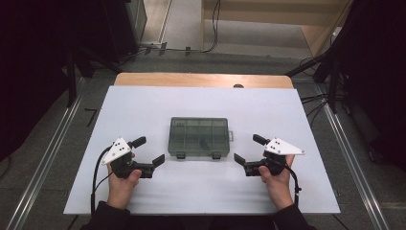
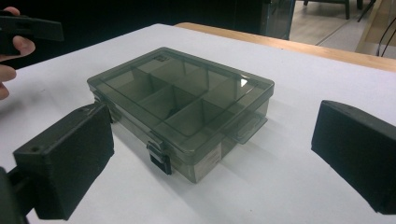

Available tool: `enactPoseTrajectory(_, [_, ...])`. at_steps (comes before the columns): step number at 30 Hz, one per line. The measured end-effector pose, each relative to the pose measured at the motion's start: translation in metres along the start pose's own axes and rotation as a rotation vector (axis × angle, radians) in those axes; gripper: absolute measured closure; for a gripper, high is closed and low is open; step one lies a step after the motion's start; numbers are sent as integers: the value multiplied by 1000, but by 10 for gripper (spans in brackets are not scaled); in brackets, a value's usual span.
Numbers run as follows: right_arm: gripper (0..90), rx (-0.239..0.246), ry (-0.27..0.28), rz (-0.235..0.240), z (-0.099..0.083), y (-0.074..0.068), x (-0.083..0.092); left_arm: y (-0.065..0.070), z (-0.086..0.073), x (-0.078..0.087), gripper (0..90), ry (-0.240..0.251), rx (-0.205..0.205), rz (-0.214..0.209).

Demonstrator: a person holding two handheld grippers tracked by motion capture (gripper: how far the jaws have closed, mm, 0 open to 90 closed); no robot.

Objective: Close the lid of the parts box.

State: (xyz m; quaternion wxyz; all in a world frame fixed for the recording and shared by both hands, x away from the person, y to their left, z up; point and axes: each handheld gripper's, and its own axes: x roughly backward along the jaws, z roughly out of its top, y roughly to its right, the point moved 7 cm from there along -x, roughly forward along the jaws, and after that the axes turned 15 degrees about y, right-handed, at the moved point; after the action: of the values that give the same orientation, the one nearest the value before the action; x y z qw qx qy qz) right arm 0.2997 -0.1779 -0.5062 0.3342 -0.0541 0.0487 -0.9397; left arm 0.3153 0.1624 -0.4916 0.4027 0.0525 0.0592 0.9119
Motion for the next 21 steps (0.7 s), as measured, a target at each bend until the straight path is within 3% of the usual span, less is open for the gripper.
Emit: enactPoseTrajectory(21, [0, 6, -4, -57, -4, 23, 29, -18, -3, 30, 0, -8, -1, 29])
